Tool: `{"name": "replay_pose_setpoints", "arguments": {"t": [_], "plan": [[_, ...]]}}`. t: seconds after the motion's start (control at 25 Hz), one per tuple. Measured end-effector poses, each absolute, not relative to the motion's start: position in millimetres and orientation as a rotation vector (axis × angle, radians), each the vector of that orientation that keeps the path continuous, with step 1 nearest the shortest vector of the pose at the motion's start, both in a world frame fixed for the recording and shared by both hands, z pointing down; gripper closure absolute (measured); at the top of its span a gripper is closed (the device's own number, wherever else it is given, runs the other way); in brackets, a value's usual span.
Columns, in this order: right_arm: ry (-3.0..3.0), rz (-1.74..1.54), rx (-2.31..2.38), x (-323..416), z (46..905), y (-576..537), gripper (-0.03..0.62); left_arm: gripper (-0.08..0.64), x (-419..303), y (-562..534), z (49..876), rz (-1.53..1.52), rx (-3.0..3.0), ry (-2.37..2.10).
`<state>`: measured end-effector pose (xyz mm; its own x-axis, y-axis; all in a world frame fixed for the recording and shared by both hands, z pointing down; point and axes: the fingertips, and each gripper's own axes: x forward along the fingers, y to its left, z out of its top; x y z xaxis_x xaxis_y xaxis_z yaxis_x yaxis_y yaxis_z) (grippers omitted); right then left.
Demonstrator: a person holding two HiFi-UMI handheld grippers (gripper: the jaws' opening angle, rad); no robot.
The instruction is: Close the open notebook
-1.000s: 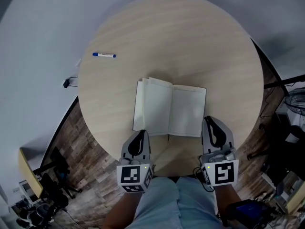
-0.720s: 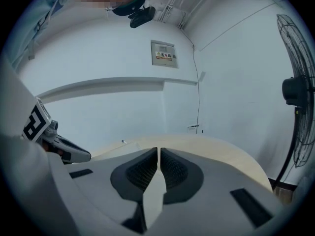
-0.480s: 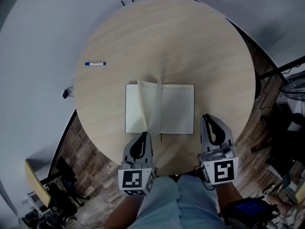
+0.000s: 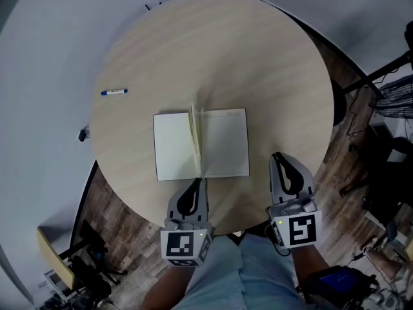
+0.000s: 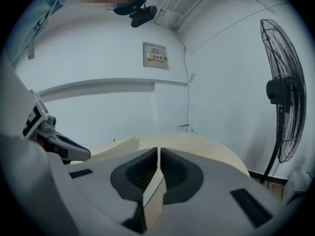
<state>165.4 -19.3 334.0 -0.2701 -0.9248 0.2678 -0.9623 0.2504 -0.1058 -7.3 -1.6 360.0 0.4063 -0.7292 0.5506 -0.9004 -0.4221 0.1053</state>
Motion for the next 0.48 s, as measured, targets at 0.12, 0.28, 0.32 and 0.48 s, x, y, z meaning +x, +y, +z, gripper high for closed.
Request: {"name": "replay_pose_setpoints", "arguments": {"t": [0.12, 0.28, 0.32, 0.48], "plan": [[-2.345, 0.379, 1.812, 173, 336, -15, 0.543, 0.534, 4, 0, 361, 0.616, 2.292, -1.374], [-2.330, 0.381, 1.832, 182, 337, -9, 0.542, 0.534, 20, 3, 367, 0.630, 2.321, -1.326], [-2.323, 0.384, 1.837, 185, 339, -7, 0.543, 0.534, 23, 5, 370, 0.635, 2.332, -1.310], [-2.284, 0.402, 1.858, 198, 348, 0, 0.543, 0.534, 37, 6, 381, 0.655, 2.347, -1.265]]}}
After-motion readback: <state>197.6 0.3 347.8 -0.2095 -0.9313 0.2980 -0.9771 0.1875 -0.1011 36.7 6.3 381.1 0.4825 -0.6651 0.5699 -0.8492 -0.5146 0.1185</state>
